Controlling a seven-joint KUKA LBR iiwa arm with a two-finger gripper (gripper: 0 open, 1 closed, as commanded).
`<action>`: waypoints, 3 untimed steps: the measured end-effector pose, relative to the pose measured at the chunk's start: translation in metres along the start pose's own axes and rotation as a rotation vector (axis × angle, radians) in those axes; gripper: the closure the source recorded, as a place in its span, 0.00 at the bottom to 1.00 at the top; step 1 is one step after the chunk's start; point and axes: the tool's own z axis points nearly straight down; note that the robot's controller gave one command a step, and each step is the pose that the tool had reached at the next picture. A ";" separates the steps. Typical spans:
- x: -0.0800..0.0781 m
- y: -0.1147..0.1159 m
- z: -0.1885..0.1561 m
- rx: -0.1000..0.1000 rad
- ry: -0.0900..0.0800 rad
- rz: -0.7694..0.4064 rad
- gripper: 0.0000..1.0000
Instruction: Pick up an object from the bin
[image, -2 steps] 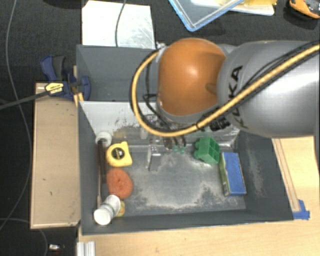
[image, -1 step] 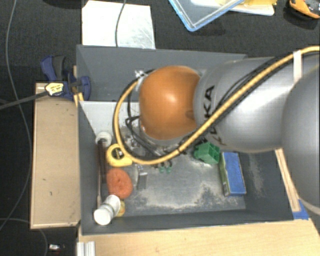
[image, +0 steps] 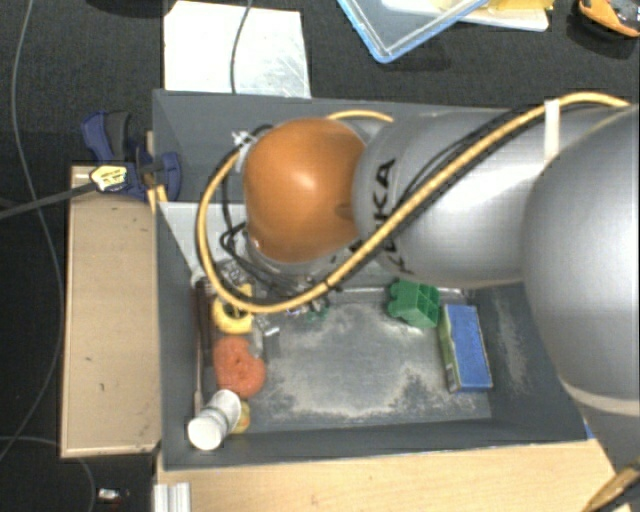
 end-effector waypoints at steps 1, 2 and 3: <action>0.001 0.007 0.072 -0.003 0.004 -0.245 0.00; -0.013 -0.011 0.074 0.000 -0.004 -0.534 0.00; -0.010 -0.016 0.081 -0.002 -0.004 -0.578 0.00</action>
Offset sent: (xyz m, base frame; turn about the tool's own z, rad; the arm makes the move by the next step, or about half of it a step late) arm 0.0313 -0.0143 -0.0578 -0.6625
